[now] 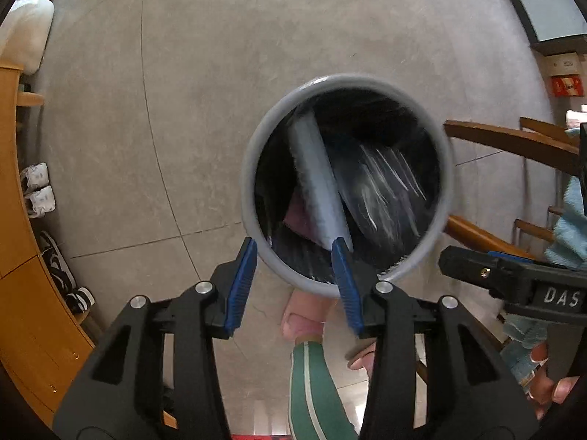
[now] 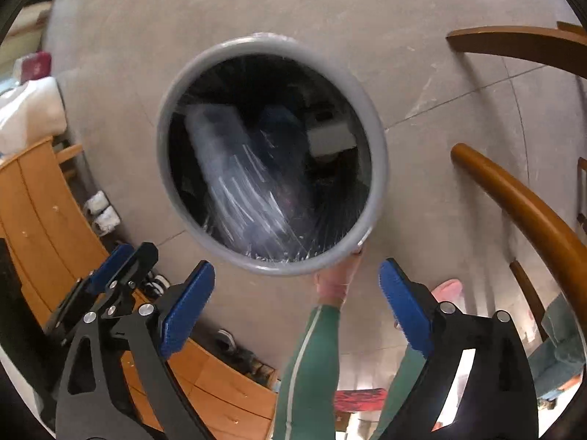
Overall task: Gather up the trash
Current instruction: 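Open both tools to drop the clear tray and water bottle into the bin, then move both tools back toward the table with the remaining cans and cup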
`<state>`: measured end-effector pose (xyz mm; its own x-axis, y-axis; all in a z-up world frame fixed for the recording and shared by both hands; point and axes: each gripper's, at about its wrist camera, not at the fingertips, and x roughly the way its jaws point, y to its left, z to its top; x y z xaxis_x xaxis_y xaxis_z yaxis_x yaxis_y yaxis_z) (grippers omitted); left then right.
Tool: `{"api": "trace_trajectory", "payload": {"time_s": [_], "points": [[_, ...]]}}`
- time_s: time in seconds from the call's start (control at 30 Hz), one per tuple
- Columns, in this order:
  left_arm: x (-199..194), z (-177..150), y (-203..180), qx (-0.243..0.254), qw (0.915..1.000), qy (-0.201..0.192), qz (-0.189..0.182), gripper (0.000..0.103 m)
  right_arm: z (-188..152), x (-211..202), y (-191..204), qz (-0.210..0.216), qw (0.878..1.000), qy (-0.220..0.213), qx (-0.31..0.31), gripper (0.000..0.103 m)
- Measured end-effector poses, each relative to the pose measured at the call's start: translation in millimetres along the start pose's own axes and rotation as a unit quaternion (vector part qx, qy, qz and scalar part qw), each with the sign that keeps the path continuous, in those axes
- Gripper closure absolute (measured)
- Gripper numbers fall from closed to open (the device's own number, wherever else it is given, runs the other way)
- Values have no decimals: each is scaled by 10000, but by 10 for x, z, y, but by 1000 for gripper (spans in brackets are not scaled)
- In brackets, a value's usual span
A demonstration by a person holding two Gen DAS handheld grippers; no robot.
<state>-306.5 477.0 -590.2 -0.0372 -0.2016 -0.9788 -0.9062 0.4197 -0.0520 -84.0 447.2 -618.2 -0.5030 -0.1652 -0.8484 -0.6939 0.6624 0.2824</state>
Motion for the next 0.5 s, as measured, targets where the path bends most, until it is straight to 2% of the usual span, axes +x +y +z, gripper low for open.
{"api": "trace_trajectory", "payload": {"time_s": [0.03,0.17,0.27,0.3,0.43,0.5], "points": [[-133,-38,9,-11,10000,-58,-28,63,-17,-46,-60,25,10000,-73,-18,12],[-739,-79,-222,100,9991,-407,-39,61,-354,-773,41,463,9967,-642,-190,13],[-1329,-209,-307,248,9969,-737,-154,51,-631,-1392,87,914,9897,-1062,-286,12],[-1557,-243,-359,295,9958,-851,-187,47,-782,-1683,79,1085,9851,-1283,-353,13],[-2535,-417,-717,648,9860,-1423,-587,42,-1353,-2791,57,1544,9611,-2214,-581,12],[-3114,-540,-1053,1049,9757,-1786,-716,39,-1668,-3269,-120,1679,9473,-2666,-573,12]]}}
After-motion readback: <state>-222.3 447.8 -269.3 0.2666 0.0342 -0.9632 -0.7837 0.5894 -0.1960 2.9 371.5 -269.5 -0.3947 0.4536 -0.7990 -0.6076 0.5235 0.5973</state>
